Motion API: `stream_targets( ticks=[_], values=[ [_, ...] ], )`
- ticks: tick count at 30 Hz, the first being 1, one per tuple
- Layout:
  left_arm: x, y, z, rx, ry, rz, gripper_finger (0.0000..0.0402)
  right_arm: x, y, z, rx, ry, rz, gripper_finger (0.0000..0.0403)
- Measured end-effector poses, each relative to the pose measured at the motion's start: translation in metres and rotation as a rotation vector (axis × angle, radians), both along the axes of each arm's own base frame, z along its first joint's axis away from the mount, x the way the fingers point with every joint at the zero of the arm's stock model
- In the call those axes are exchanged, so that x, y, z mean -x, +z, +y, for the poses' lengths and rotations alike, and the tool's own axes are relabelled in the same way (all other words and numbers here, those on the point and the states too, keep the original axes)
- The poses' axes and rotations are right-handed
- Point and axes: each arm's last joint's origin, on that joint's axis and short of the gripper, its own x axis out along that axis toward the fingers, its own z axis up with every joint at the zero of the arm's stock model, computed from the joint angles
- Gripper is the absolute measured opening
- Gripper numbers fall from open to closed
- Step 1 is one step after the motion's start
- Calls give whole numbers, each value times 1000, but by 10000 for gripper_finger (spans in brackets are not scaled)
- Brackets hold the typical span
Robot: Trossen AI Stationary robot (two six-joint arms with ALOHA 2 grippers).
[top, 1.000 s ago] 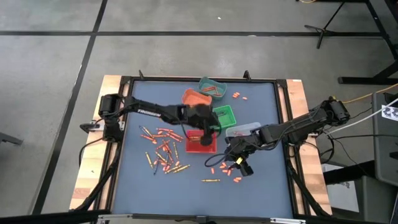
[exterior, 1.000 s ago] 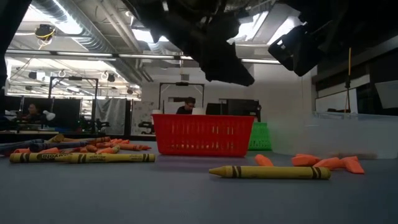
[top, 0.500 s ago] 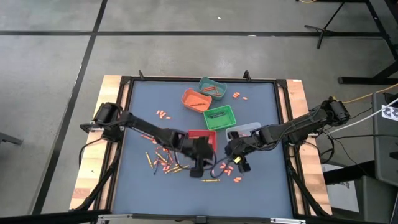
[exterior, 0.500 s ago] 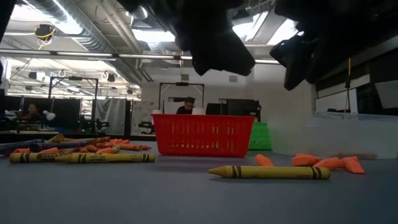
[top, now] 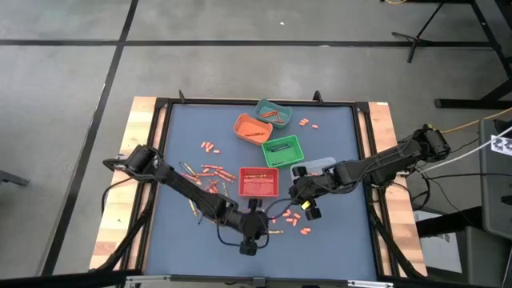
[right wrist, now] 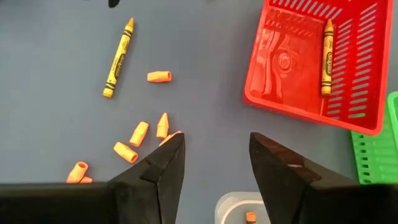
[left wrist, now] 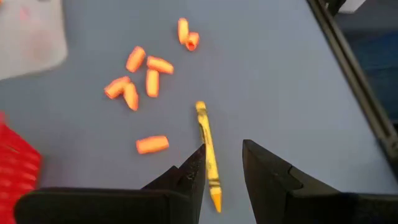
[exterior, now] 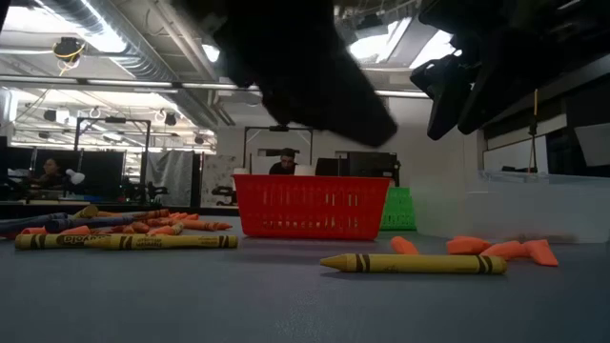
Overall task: Sort crayons
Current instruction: Put the yellow crayon into the red bin
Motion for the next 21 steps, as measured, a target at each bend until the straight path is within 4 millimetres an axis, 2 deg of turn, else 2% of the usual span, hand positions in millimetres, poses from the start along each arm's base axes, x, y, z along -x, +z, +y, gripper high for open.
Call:
stream_targets(
  ticks=[6, 15, 21],
  values=[
    [-2, -21, -7, 20, 15, 23, 90, 0, 0, 0, 16, 24, -1, 179],
    [-4, -51, -8, -3, 22, 90, 90, 0, 0, 0, 29, 44, -5, 179],
    [-4, -55, -8, 6, 41, 101, 86, 0, 0, 0, 29, 44, -6, 179]
  ],
)
